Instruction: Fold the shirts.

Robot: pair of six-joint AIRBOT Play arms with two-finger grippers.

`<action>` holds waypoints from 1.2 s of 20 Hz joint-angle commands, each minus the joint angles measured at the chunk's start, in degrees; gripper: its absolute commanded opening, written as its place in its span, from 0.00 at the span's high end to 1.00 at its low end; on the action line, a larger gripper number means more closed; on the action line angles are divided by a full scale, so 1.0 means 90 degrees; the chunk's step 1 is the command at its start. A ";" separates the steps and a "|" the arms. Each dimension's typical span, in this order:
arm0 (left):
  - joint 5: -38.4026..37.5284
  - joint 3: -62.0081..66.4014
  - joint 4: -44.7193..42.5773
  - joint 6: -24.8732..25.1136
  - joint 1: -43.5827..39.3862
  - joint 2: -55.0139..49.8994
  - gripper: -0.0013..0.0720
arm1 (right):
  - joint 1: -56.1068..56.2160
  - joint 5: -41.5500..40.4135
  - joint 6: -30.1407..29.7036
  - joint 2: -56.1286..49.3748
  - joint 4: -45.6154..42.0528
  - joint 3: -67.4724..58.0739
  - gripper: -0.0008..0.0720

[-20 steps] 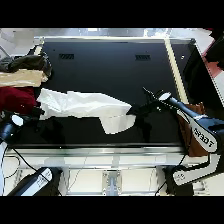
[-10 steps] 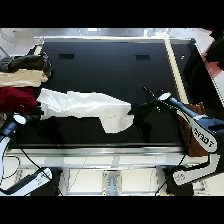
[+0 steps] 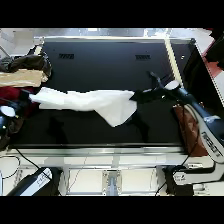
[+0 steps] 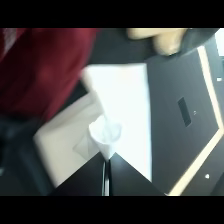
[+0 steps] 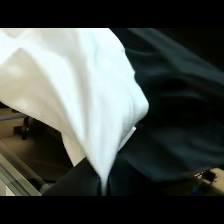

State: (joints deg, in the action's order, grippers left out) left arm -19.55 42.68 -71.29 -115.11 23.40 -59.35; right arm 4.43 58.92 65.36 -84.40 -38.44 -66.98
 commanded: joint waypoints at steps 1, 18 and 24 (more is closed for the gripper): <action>-0.0629 0.1073 -0.0019 0.1676 0.0121 0.0920 0.97 | -0.0522 0.1146 0.0362 0.1141 -0.0804 -0.0826 0.97; -0.2642 0.4170 -0.0554 0.3480 -0.2225 0.0928 0.97 | -0.1015 0.2239 0.1173 0.2953 -0.1139 -0.3011 0.97; -0.1877 0.4172 -0.1982 0.1948 -0.2392 -0.2259 0.97 | -0.0979 0.1251 0.1175 0.0447 -0.1110 -0.1129 0.97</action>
State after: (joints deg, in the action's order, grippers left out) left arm -39.75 80.07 -84.12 -93.27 3.05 -67.68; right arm -4.64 75.35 75.72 -70.37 -48.82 -83.66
